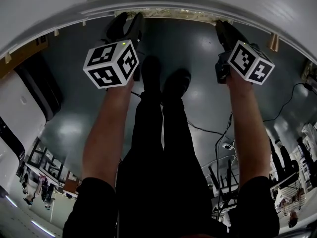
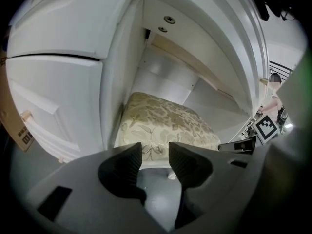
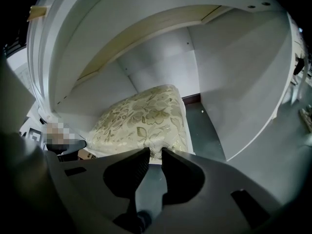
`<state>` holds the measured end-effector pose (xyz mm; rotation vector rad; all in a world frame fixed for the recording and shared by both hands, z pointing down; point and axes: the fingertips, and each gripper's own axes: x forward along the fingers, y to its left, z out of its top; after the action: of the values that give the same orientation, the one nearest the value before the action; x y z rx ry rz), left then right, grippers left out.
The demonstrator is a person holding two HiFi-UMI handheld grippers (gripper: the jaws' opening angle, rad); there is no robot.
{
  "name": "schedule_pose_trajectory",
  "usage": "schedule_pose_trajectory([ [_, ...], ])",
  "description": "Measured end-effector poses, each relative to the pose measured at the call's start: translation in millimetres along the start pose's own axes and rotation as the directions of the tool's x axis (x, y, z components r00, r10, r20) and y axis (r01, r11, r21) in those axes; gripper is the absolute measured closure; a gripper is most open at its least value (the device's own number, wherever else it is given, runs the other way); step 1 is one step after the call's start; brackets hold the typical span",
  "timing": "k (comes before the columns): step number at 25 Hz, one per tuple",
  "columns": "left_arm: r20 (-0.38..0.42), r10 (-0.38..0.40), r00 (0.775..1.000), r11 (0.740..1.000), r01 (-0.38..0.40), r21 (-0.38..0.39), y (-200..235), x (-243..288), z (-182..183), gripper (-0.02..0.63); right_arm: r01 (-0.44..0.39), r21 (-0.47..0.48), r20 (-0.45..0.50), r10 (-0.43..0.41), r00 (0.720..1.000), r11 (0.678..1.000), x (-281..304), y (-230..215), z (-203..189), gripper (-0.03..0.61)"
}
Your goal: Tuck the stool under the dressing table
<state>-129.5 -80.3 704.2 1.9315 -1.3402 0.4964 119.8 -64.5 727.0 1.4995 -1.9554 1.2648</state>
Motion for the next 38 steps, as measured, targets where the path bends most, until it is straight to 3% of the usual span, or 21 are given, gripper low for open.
schedule_pose_trajectory([
  [8,0.047,0.036,0.998,0.997,-0.039,0.068,1,6,2,0.456,-0.018,-0.021,0.019,0.019,1.000,1.000,5,-1,4,0.486],
  [14,0.042,0.019,0.999,0.996,-0.022,0.083,1,14,5,0.456,-0.003,-0.028,0.050,0.004,0.999,1.000,12,-5,12,0.486],
  [21,0.067,0.066,0.996,0.996,-0.069,0.051,7,24,17,0.457,-0.007,-0.029,0.062,0.008,0.998,1.000,20,-2,22,0.486],
  [29,0.098,0.055,0.994,0.998,-0.057,0.019,5,25,27,0.460,0.008,-0.023,0.108,-0.006,0.994,1.000,16,-3,32,0.486],
  [33,0.074,0.042,0.996,0.999,-0.040,-0.021,4,18,26,0.468,0.011,-0.047,0.081,-0.007,0.997,0.999,9,2,26,0.487],
  [38,0.047,0.002,0.999,0.998,-0.005,0.065,-16,-2,34,0.468,-0.035,-0.016,0.106,0.037,0.994,0.999,-14,18,31,0.491],
])
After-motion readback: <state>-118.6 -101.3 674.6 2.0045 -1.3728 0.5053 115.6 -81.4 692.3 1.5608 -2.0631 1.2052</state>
